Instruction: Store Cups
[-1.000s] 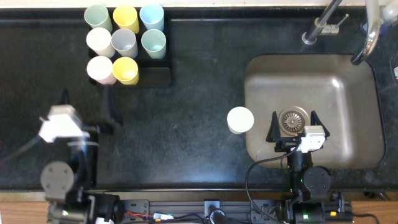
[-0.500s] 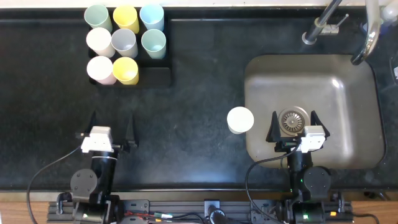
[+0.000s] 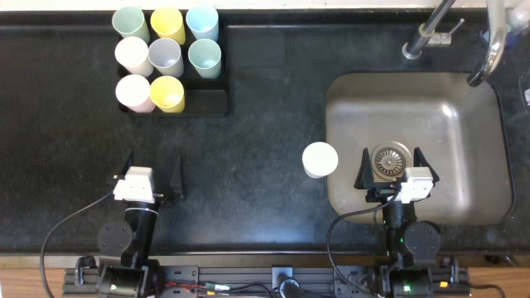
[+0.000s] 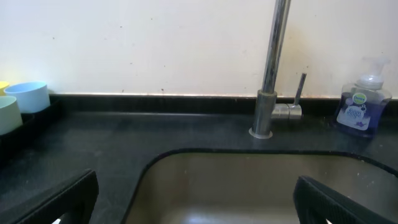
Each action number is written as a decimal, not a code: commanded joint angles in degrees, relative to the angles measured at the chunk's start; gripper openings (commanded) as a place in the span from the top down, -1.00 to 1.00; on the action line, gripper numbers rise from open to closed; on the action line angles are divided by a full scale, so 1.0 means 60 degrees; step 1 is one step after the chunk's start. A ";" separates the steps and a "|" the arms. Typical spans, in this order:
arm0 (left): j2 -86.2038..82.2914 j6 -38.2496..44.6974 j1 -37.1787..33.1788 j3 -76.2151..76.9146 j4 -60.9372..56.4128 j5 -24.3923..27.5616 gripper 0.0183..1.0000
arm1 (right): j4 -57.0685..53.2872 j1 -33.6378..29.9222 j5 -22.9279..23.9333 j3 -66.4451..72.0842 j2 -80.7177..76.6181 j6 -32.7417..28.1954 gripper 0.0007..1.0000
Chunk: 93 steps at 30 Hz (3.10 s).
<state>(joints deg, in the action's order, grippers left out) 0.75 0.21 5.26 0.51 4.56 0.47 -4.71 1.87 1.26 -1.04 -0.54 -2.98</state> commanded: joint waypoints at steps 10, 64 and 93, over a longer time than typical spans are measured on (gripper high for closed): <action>-0.0069 0.0149 0.0000 -0.0011 0.0040 0.0131 -1.00 | 0.0040 -0.0066 -0.0098 0.0124 0.0040 0.0029 -0.99; -0.0069 0.0146 0.0000 -0.0011 0.0040 0.0131 -1.00 | -1.2360 0.1399 -0.1690 -1.1497 -1.5384 0.1111 -1.00; -0.0069 0.0149 0.0000 -0.0011 0.0040 0.0131 -1.00 | -1.0739 0.3497 -0.2277 -1.5034 -1.5854 0.1599 0.92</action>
<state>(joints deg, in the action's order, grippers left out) 0.75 0.21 5.26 0.51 4.58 0.49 -69.63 20.18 -12.08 -81.71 -96.51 3.84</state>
